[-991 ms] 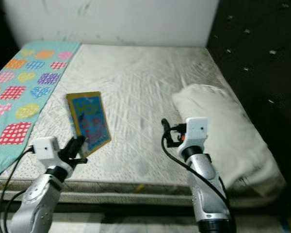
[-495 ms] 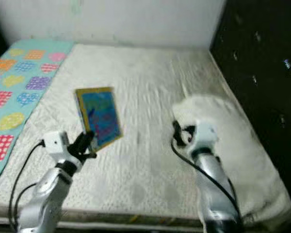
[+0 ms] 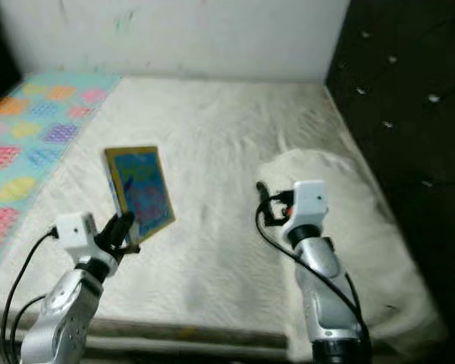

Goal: Clean up the room

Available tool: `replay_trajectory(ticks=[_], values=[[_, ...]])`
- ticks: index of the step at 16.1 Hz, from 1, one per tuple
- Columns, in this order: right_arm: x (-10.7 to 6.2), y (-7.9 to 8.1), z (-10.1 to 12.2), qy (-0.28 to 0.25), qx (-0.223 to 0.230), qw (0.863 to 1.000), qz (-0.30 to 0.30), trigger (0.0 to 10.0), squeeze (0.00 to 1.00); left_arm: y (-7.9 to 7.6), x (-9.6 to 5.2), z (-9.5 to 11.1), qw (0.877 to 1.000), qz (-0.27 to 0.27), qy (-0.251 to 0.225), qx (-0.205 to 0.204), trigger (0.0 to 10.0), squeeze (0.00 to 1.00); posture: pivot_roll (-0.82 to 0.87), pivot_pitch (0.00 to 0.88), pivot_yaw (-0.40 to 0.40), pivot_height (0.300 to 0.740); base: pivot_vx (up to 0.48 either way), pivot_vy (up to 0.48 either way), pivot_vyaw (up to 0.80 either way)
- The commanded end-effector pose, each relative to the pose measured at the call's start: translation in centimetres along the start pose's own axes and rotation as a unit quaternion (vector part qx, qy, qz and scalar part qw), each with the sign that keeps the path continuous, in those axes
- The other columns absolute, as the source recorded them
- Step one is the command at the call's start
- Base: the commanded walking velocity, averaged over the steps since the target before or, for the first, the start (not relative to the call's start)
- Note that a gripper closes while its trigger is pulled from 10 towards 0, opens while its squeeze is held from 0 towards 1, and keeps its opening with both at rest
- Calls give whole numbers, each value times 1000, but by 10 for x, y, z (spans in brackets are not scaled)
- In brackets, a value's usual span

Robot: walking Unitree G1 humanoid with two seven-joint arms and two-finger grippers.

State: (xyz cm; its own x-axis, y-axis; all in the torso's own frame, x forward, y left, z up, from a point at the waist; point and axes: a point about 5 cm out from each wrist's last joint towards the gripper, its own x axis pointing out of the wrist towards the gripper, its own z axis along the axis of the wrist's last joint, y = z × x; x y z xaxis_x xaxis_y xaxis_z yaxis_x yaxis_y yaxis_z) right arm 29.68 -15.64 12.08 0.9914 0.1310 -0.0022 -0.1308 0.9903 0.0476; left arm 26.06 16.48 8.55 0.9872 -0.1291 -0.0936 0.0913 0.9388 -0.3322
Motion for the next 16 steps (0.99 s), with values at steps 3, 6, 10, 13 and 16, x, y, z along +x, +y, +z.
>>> replay_trajectory(ticks=[3, 6, 10, 13, 16], values=[[1, 1, 2, -4, 0, 1000, 2, 10000, 0, 1, 2, 10, 1000, 1, -25, 7, 10000, 0, -133, 50, -7, 740, 0, -157, 0], [3, 1, 3, -6, -1, 1000, 4, 10000, 0, 1, 3, 11, 1000, 4, -30, 2, 10000, 0, -133, 46, -11, 740, 0, 0, 0], [4, 0, 4, -7, -2, 1000, 4, 10000, 0, 0, 2, 7, 1000, -3, -10, -18, 10000, 0, -131, 45, -14, 740, 0, 0, 0], [3, -2, 4, -6, 2, 1000, -2, 10000, 0, -1, 0, -9, 997, 0, 52, -65, 10000, 0, -132, 47, -13, 740, 0, 0, 0], [0, -7, 3, -4, 2, 1000, -9, 10000, 0, 4, -8, -15, 992, 3, 77, -99, 10000, 0, -135, 48, -12, 740, 0, 0, 0]])
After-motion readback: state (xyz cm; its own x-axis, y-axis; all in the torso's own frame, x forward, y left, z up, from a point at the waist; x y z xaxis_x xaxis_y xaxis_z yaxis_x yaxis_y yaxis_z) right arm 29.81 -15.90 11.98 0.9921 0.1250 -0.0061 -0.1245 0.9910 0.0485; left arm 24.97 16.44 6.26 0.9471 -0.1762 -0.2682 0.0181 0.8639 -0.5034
